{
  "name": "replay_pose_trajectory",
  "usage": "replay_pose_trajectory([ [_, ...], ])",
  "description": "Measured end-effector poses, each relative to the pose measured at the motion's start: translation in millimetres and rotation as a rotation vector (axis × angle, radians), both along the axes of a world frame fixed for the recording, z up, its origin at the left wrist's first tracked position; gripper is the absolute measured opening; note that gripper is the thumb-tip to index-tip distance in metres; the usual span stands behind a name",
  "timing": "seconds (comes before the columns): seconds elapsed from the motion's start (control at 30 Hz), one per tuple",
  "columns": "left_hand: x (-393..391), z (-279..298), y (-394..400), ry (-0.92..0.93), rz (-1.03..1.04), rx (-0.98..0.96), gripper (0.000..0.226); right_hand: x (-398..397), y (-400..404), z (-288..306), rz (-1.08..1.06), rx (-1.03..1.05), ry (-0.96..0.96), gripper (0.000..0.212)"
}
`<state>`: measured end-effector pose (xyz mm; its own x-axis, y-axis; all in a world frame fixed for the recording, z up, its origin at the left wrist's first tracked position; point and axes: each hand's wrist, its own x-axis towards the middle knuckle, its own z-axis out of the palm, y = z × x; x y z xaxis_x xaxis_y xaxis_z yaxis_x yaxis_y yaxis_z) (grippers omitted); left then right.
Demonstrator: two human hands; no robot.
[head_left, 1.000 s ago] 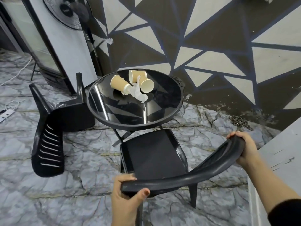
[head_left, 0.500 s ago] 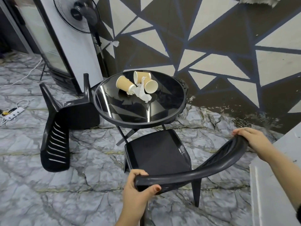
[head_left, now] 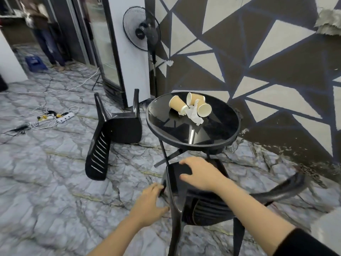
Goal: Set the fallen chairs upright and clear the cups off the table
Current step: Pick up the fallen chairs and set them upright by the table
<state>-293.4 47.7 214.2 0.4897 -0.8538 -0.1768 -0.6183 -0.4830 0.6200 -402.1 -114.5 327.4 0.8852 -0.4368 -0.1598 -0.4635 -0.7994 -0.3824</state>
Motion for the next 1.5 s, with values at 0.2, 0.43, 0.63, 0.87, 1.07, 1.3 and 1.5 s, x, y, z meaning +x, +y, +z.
replay_pose_trajectory([
  [0.2, 62, 12, 78, 0.072, 0.238, -0.013, 0.062, 76, 100, -37, 0.224, 0.051, 0.175, 0.059],
  [0.43, 138, 5, 208, 0.072, 0.362, 0.108, 0.063, 145, 183, -80, 0.285, 0.086, 0.407, 0.059],
  [0.63, 203, -6, 307, 0.068, 0.425, 0.259, 0.069, 207, 242, -95, 0.234, 0.110, 0.457, 0.054],
  [0.87, 265, -12, 357, 0.142, 0.489, 0.275, 0.069, 262, 284, -109, 0.189, 0.119, 0.459, 0.056],
  [1.07, 320, -29, 346, 0.169, 0.458, 0.275, 0.071, 313, 285, -128, 0.167, 0.172, 0.466, 0.050],
  [1.3, 417, -37, 303, 0.165, 0.411, 0.279, 0.068, 400, 242, -142, 0.093, 0.251, 0.467, 0.050],
  [1.5, 505, -30, 267, 0.158, 0.418, 0.287, 0.068, 475, 197, -139, 0.077, 0.209, 0.494, 0.053],
])
